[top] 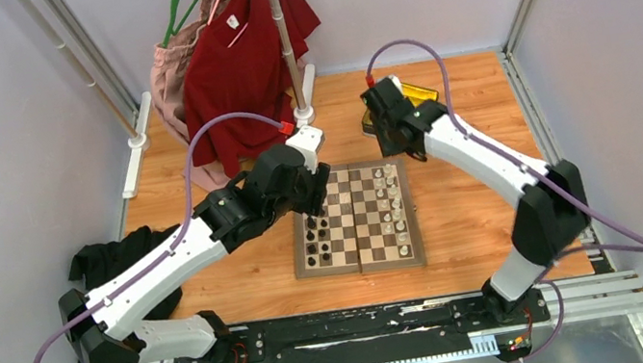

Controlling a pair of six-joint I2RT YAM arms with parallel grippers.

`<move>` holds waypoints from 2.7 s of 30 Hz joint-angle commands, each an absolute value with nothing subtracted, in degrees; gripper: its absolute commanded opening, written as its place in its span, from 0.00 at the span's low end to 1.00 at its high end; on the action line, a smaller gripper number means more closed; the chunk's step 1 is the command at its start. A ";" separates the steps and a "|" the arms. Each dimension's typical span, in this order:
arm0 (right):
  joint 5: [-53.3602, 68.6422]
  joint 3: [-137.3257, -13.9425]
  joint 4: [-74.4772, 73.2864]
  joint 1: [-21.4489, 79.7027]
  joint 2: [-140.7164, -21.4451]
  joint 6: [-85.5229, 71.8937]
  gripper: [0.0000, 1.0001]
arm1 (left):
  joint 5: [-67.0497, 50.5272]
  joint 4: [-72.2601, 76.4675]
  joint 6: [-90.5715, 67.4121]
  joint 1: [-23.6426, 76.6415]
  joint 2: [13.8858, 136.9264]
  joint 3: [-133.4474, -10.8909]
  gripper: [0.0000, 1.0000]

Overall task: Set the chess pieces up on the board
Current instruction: Pick up the chess piece from the storage box.

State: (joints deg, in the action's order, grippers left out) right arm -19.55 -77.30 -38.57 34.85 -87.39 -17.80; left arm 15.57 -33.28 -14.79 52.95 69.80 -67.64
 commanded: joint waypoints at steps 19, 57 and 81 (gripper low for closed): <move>-19.01 -126.40 -44.47 11.35 -133.76 -14.21 0.39 | 13.62 -33.82 -10.51 47.69 74.83 -72.82 0.61; -15.45 -119.46 -43.60 9.93 -137.52 -9.80 0.33 | 7.91 -32.44 -9.76 43.60 77.78 -72.27 0.60; -13.25 -120.76 -43.26 10.02 -135.84 -9.21 0.00 | 7.32 -31.80 -9.67 43.11 77.86 -71.30 0.59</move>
State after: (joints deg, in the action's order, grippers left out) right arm -15.20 -120.31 -42.26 10.48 -136.86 -9.32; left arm 8.03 -33.47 -9.69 43.77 78.26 -72.16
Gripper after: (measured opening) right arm 0.022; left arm 0.597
